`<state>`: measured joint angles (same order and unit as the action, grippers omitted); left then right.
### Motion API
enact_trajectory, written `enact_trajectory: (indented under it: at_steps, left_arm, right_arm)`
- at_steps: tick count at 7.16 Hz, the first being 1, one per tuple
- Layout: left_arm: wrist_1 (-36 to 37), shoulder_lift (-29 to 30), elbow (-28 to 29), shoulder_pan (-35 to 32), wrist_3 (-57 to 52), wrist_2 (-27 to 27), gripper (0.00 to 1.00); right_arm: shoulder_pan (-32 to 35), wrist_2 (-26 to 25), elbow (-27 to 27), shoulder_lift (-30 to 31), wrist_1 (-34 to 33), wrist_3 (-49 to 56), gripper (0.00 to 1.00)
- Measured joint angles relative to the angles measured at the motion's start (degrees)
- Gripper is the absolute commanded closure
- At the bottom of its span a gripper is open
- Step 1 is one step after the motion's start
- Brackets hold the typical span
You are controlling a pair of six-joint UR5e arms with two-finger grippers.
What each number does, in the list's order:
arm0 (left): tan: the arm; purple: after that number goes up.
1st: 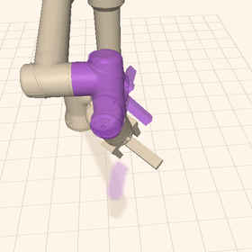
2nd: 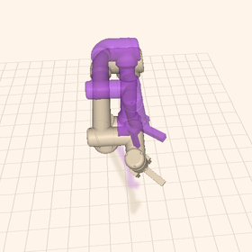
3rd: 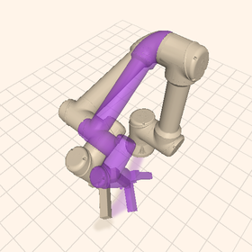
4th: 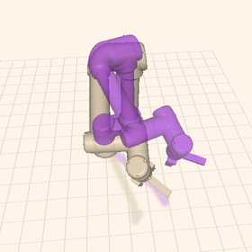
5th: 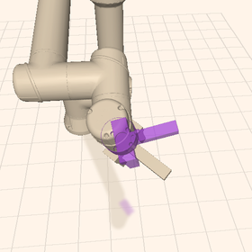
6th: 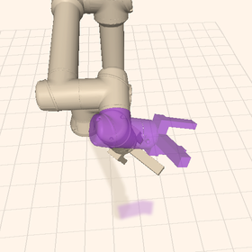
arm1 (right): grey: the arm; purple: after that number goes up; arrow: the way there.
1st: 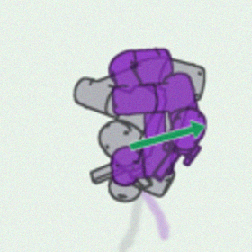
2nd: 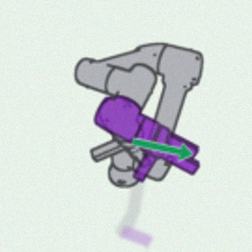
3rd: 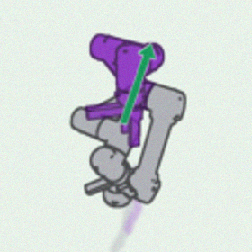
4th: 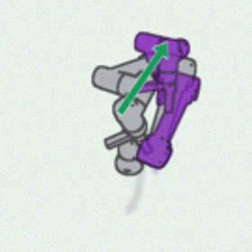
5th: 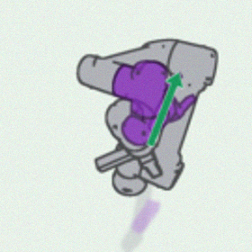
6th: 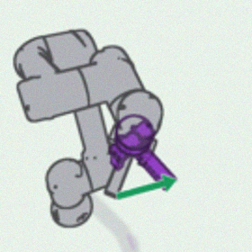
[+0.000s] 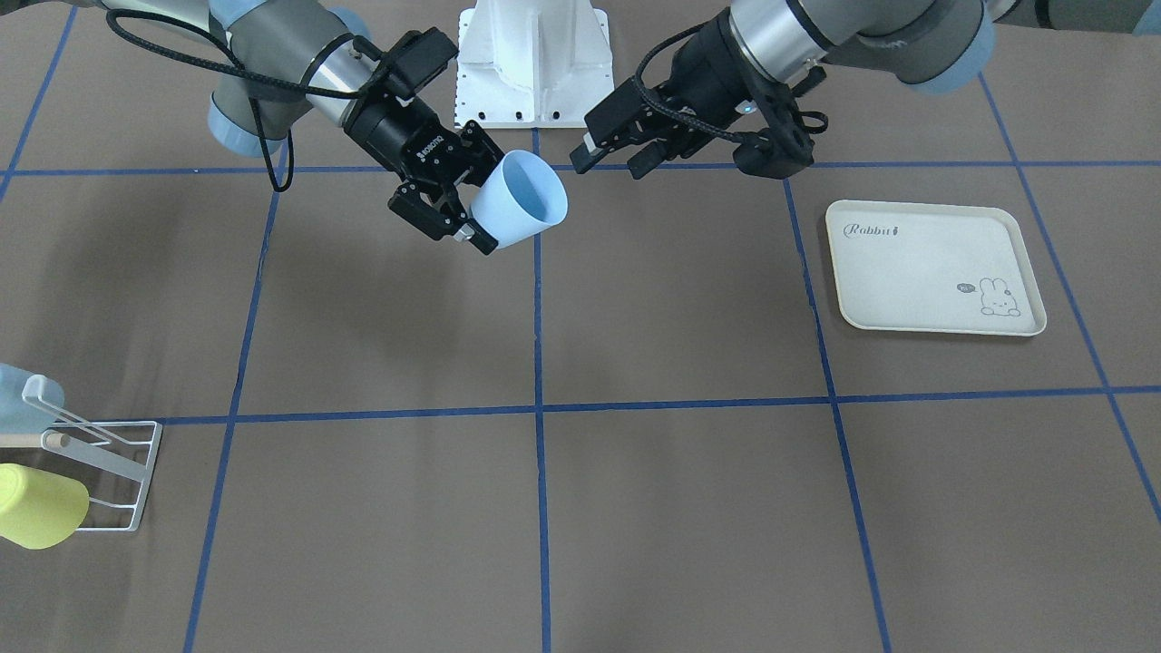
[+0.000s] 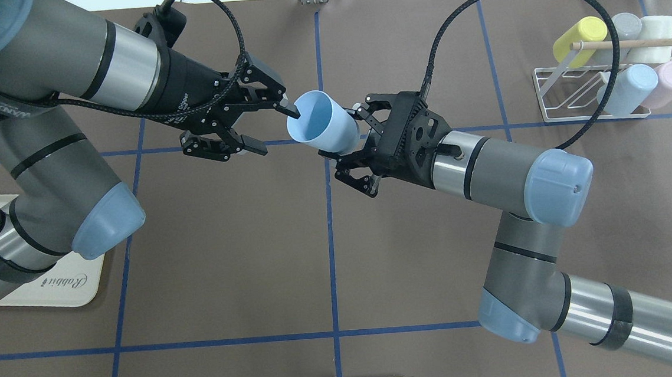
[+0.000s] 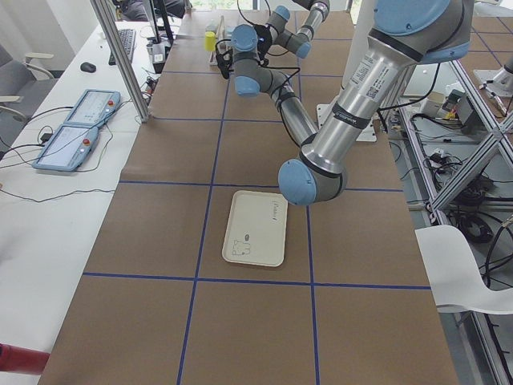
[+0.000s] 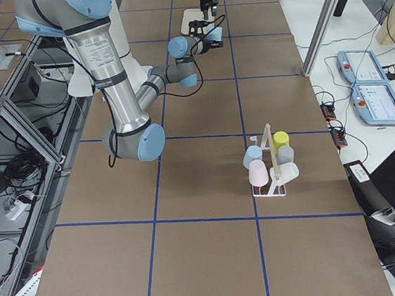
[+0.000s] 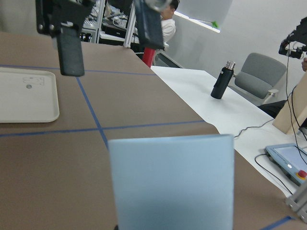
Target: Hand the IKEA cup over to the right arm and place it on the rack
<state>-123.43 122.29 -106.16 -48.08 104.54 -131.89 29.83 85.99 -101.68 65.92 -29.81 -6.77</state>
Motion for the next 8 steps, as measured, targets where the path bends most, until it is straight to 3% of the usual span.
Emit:
enact_trajectory:
  at_steps: [3, 6, 8]
  left_arm:
    - [0.26, -11.22, -0.37, -1.89, -17.26, 5.11, 0.0]
    - [0.29, -19.44, -0.64, -3.21, -30.87, 7.38, 0.0]
    - [0.83, -24.79, -1.0, -4.86, -42.39, 9.53, 0.0]
  right_arm:
    - [4.0, 0.52, -6.72, 0.51, -22.88, 1.55, 0.56]
    - [8.53, 0.55, -17.42, 0.77, -51.38, 17.06, 0.56]
    - [12.49, 0.25, -20.9, 0.99, -64.44, 30.58, 0.56]
